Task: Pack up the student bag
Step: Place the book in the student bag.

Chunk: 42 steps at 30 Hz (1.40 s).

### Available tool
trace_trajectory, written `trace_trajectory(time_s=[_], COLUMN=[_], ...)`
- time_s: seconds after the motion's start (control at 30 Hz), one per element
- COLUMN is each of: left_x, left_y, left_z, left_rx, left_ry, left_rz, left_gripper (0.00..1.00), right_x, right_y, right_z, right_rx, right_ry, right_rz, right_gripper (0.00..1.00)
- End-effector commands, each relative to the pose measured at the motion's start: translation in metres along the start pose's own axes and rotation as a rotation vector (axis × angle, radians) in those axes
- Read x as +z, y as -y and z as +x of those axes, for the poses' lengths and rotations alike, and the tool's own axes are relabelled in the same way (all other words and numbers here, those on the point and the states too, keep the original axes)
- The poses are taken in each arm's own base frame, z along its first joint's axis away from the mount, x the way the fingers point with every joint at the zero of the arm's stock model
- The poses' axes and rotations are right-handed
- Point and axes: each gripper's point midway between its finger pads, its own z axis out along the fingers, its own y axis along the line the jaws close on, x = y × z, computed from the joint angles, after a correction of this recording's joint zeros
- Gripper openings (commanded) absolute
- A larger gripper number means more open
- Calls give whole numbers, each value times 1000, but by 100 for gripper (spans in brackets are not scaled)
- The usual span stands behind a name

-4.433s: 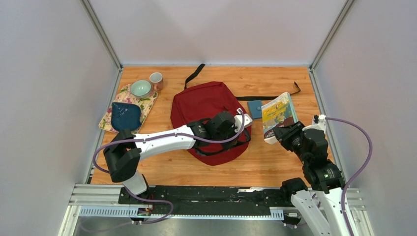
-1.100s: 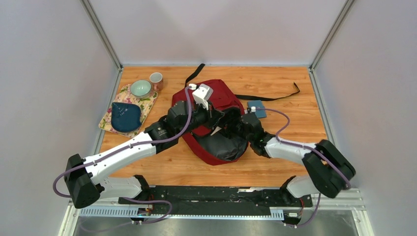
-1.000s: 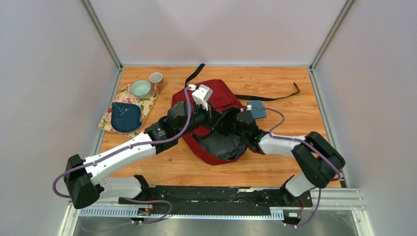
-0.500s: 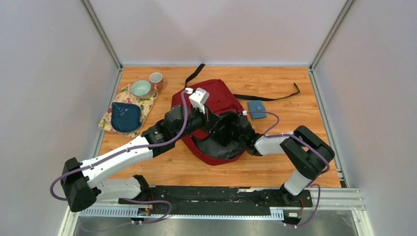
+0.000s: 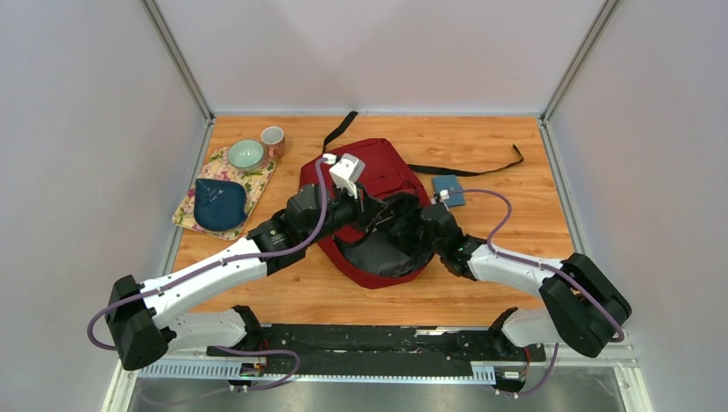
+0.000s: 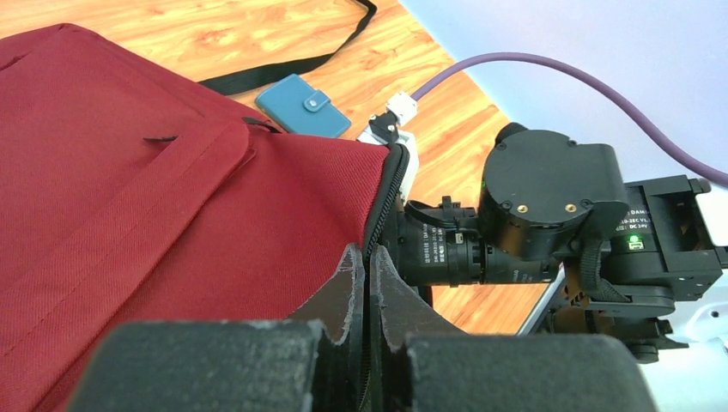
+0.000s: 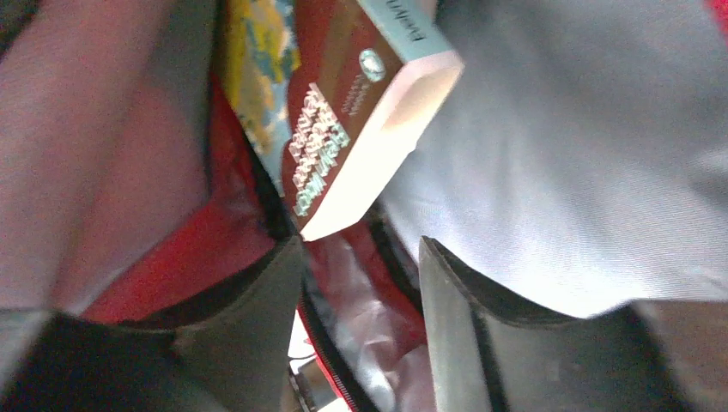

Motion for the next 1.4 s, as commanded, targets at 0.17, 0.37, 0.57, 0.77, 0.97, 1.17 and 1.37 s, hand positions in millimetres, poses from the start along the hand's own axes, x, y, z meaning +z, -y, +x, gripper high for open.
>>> trace_trajectory(time_s=[0.17, 0.37, 0.57, 0.77, 0.97, 1.17, 1.37], left_x=[-10, -8, -7, -7, -3, 1, 3], left_y=[20, 22, 19, 17, 15, 18, 18], left_z=[-30, -30, -25, -20, -15, -14, -4], left_rx=[-16, -14, -18, -21, -20, -24, -36], left_ry=[93, 88, 73, 61, 55, 49, 23], left_rz=[79, 83, 74, 63, 62, 76, 88], left_gripper=[0, 0, 0, 0, 0, 0, 0], right_x=[19, 46, 70, 50, -12, -78, -119], right_y=[11, -19, -54, -45, -32, 3, 43], right_z=[-31, -42, -40, -39, -32, -45, -72], right_rx=[-33, -68, -82, -111, -328, -416, -405], right_ry=[154, 175, 137, 146, 132, 210, 366], right_rz=[73, 25, -92, -118, -79, 63, 241], right_gripper=[17, 4, 5, 19, 43, 52, 57])
